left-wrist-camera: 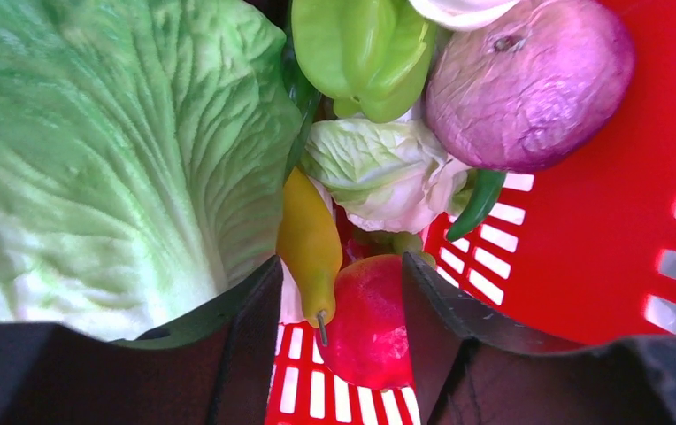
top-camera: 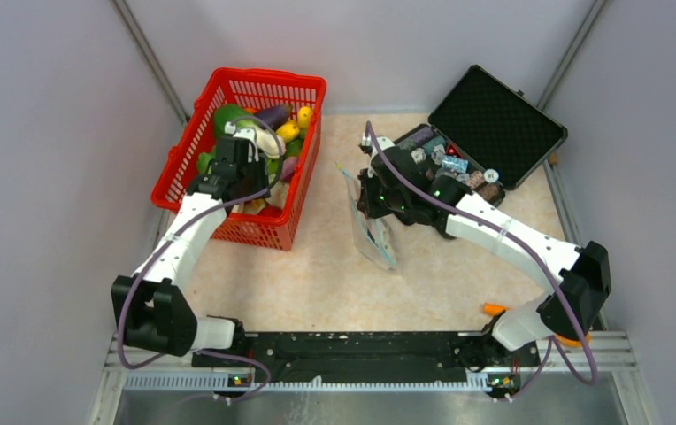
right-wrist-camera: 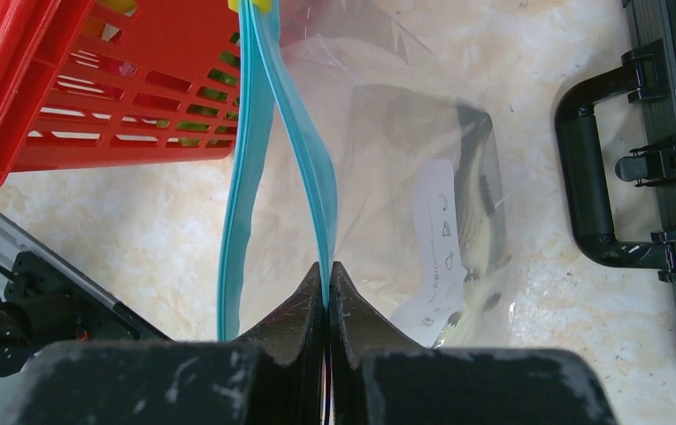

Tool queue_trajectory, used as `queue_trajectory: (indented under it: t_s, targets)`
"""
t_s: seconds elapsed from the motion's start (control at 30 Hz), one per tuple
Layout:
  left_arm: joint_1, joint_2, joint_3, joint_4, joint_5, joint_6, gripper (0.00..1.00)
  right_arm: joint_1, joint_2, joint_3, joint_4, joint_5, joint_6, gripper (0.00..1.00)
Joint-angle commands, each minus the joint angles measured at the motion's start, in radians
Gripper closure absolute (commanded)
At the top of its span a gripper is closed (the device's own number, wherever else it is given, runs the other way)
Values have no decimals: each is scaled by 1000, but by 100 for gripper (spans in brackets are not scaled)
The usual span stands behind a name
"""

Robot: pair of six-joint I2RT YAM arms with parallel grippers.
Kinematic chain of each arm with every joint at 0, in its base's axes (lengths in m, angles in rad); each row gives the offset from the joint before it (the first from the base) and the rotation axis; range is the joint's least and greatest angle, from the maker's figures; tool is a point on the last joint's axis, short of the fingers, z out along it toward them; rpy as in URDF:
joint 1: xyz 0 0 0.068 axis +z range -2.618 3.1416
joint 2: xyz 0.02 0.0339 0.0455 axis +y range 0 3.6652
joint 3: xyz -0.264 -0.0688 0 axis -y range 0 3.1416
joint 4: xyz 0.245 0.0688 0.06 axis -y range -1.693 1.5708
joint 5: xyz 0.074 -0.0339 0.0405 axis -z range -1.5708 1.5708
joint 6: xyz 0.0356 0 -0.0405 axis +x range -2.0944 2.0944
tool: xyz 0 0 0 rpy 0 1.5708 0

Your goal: Place the food in the zip-top bag and seal the zipper

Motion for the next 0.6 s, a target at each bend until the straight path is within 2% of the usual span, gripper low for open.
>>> queue_trajectory:
  t_s: [0.0, 0.07, 0.23, 0.47, 0.57]
  targets:
    - [6, 38, 13, -27, -12, 17, 51, -5, -47, -8, 32, -17, 8, 100]
    - [6, 53, 8, -26, -10, 23, 61, -5, -49, -9, 33, -15, 9, 100]
    - [3, 83, 16, -32, -65, 16, 70, -6, -51, -12, 38, -20, 11, 100]
    - [-9, 100, 25, -52, -89, 20, 66, -4, -50, -15, 40, -22, 12, 100]
    - [-11, 100, 24, -53, -100, 19, 68, -5, -50, -13, 38, -22, 11, 100]
